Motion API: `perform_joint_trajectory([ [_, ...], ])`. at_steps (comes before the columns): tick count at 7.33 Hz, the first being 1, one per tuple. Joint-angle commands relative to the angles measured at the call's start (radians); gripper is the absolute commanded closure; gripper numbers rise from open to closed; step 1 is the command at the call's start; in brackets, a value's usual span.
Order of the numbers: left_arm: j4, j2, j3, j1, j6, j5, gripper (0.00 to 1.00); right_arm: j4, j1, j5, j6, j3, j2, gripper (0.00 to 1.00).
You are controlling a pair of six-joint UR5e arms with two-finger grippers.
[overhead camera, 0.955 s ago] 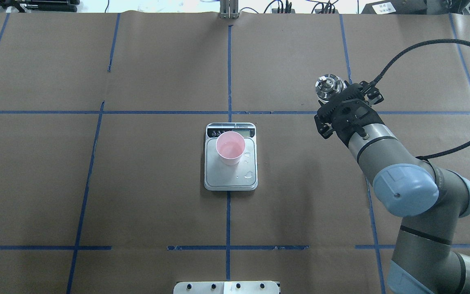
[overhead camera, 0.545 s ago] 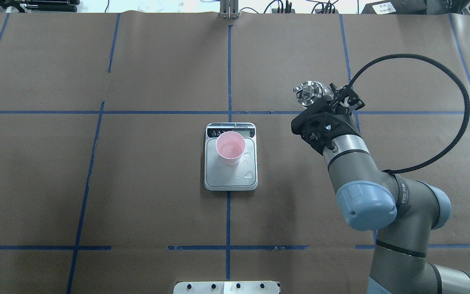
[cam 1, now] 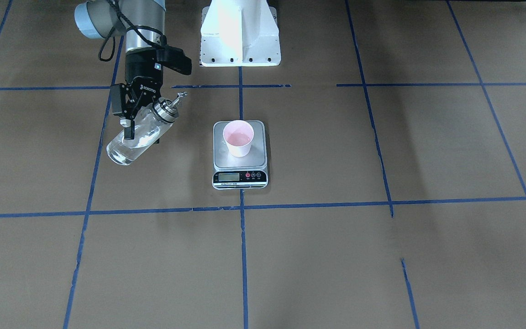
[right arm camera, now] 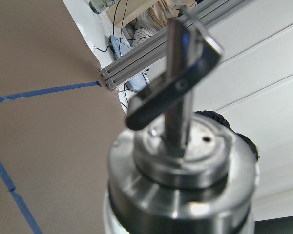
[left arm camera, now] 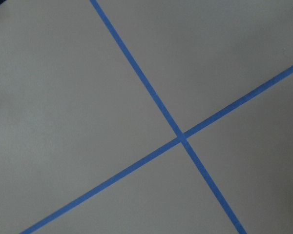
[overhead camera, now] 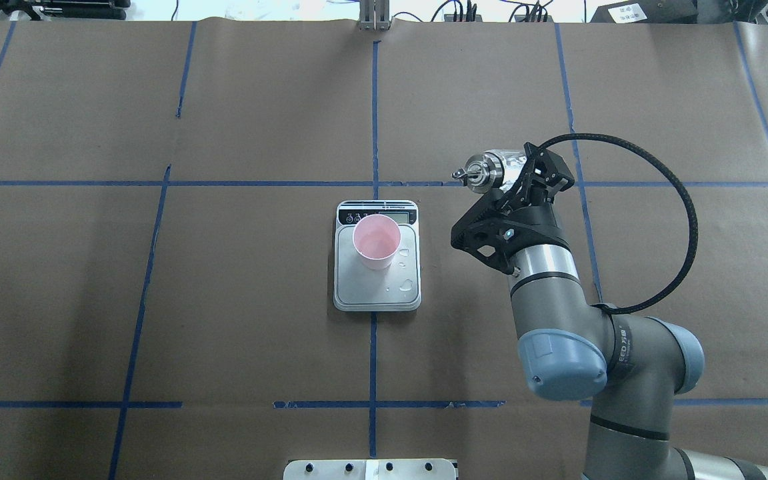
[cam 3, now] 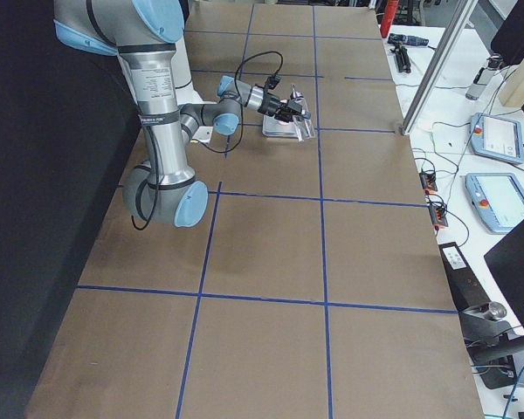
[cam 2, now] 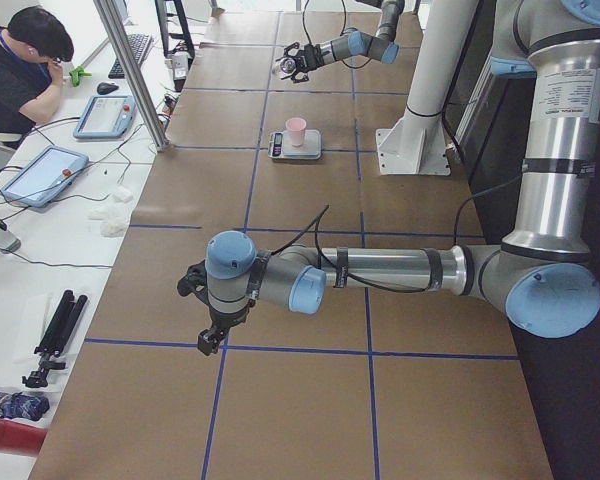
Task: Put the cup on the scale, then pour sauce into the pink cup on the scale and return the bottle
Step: 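Carry the bottle with the right gripper toward the pink cup, then tilt the bottle spout down over the pink cup with the right gripper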
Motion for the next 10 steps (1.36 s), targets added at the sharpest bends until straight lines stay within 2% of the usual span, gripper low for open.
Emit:
perform_joint_trajectory([
  [1, 0.001, 0.007, 0.022, -0.002, -0.001, -0.003, 0.0, 0.0, -0.01, -0.032, -0.054, -0.009, 0.0, 1.0],
  [3, 0.005, 0.004, 0.021, -0.002, -0.07, -0.002, 0.0, 0.0, -0.011, -0.052, -0.126, -0.018, 0.004, 1.0],
  [4, 0.01, -0.005, 0.022, 0.0, -0.104, 0.0, 0.0, -0.002, -0.019, -0.071, -0.145, -0.054, 0.015, 1.0],
  [5, 0.01, -0.007, 0.027, 0.0, -0.105, 0.003, 0.0, -0.043, -0.024, -0.104, -0.162, -0.094, 0.087, 1.0],
  [6, 0.011, -0.005, 0.027, 0.0, -0.105, 0.003, 0.0, -0.124, -0.042, -0.156, -0.163, -0.099, 0.103, 1.0],
  [9, 0.011, -0.008, 0.029, 0.0, -0.104, 0.004, 0.0, -0.256, -0.086, -0.239, -0.179, -0.11, 0.11, 1.0],
  [10, 0.008, -0.008, 0.029, 0.001, -0.104, 0.004, 0.0, -0.264, -0.088, -0.242, -0.185, -0.122, 0.122, 1.0],
])
